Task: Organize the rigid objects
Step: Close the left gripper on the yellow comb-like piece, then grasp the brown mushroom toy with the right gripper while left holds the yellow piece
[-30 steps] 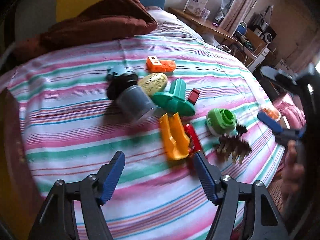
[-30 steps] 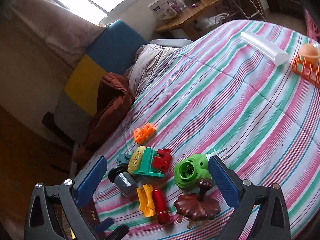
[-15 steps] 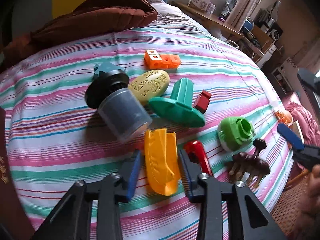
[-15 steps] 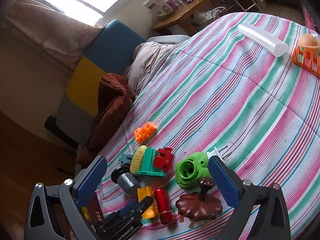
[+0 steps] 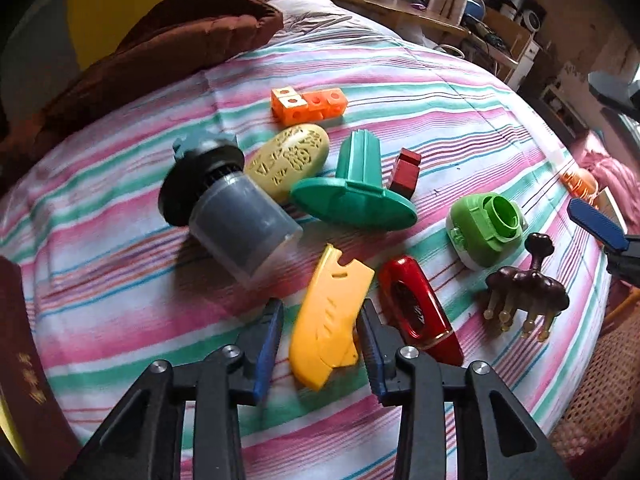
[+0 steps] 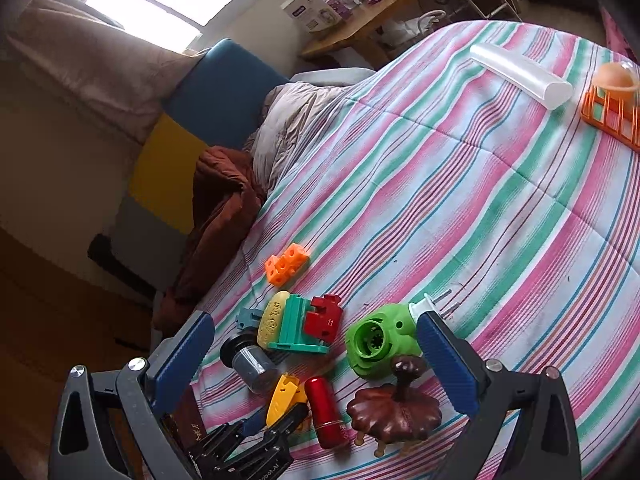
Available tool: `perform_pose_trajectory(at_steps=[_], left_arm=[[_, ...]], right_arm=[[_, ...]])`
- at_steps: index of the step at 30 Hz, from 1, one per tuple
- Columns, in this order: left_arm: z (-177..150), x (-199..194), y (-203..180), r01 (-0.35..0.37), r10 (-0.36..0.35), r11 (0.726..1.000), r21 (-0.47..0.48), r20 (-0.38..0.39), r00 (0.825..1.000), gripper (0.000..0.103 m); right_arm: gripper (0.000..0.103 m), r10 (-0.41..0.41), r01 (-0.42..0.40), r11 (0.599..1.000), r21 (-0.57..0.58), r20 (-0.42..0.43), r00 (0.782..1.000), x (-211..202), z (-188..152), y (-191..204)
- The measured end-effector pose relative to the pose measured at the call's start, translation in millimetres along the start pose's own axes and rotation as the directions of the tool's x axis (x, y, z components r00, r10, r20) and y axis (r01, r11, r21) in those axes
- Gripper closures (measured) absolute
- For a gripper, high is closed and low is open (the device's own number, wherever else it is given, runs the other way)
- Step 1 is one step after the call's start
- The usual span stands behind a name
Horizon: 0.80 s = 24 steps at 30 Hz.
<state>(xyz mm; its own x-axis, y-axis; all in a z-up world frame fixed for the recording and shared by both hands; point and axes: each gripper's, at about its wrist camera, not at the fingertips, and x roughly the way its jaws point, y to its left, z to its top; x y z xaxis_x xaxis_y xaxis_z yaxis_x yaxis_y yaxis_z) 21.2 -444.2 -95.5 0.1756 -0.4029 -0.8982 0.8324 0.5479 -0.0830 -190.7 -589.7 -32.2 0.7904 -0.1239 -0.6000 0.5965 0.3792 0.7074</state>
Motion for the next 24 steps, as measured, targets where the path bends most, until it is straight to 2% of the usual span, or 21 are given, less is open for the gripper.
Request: perform_pose_trajectory(at_steps=[1,2,6,11,13,15,18,20,24], left_arm=[[0.0,0.6,0.2,-0.005,0.005,1.000,0.009,0.001,1.000,0.066],[-1.7,1.2,0.8,-0.009,0.009,1.000,0.015,0.001,1.000,0.073],[-15.8,-3.7,1.9,-0.012,0.011,1.000,0.023,0.036,0.999,0.073],[-49.1,-20.7,4.6,-0.015,0.016,1.000,-0.007,0.073,0.997,0.073],[-60.4,-26.5,5.8,-0.010,0.012,1.000,-0.024,0.079,0.997,0.073],[-75.4,-34.2,7.2,-0.019,0.021,0.999,-0.026,0.093,0.995,0.073],[-83.4,-36.9,6.5,-0.026,0.028,0.999,-0.020,0.103,0.994,0.073],[-85.7,-37.7,8.1,-0.023,0.025,0.999,-0.025,0.102,0.994,0.073],[-85.9,-36.6,7.8,-0.025,0.028,0.999,-0.027,0.104,0.994,0.072]], right_arm=[[0.000,0.004,-0.004,1.000,0.011,-0.004,1.000,0.6,0.3,-1.8],[0.000,0.003,-0.003,1.000,0.018,-0.007,1.000,1.2,0.3,-3.0],[0.000,-0.015,0.016,0.999,0.038,-0.021,1.000,3.2,1.1,-8.0],[0.000,-0.031,0.038,0.995,0.088,-0.079,0.996,10.4,0.6,-19.7],[0.004,-0.046,0.056,0.994,0.094,-0.103,0.994,12.9,-0.7,-22.8],[0.010,-0.082,0.094,0.992,0.088,-0.136,0.987,16.2,-2.5,-25.1],[0.011,-0.145,0.156,0.987,0.026,-0.237,0.961,30.0,-8.3,-23.7],[0.016,-0.155,0.159,0.987,-0.010,-0.284,0.946,37.9,-14.5,-19.4],[0.017,-0.179,0.163,0.984,-0.078,-0.304,0.936,44.0,-22.2,-10.4]])
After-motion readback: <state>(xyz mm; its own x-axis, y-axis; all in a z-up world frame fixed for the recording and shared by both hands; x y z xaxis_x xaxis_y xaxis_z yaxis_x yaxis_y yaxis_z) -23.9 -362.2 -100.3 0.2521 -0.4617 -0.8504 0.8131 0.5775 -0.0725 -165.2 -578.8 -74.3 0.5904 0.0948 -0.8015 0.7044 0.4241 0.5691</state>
